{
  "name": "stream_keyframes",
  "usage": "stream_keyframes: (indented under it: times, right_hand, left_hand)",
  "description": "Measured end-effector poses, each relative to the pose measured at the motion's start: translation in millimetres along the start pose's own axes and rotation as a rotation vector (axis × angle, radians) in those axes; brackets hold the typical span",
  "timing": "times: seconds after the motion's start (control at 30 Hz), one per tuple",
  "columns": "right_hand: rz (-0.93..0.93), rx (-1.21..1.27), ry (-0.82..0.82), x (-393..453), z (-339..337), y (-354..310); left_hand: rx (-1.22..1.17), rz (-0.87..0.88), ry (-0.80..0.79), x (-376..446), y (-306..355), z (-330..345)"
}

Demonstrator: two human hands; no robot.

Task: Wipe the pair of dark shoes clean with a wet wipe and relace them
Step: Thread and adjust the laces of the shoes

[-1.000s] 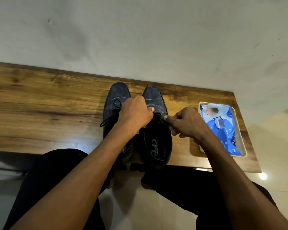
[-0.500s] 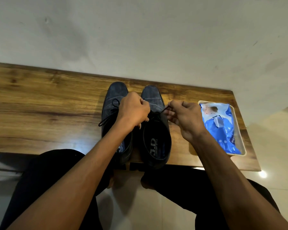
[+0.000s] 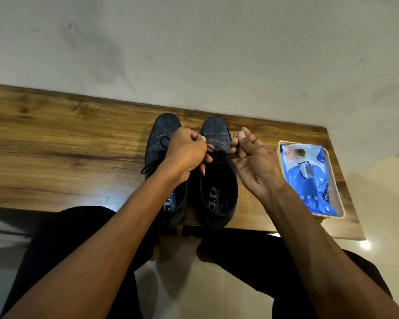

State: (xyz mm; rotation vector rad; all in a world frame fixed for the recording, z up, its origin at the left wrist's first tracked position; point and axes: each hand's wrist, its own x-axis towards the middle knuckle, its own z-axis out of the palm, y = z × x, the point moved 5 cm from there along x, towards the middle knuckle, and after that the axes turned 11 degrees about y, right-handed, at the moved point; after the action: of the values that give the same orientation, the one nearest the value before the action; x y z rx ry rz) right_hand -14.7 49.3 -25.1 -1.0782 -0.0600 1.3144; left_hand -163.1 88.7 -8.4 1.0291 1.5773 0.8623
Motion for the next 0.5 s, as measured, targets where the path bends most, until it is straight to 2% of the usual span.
stream_keyframes:
  times: [0.1, 0.3, 0.5]
  right_hand:
    - [-0.123, -0.181, -0.015, 2.9, -1.6, -6.3]
    - [-0.316, -0.714, -0.062, 4.8, 1.8, -14.0]
    - [-0.529, -1.246, -0.231, 1.2, 23.1, -21.9]
  left_hand:
    - [0.086, 0.045, 0.039, 3.3, -1.2, -4.6]
    - [0.256, 0.186, 0.058, 1.1, 3.2, -9.4]
    - [0.397, 0.583, 0.093, 0.2, 23.6, -2.2]
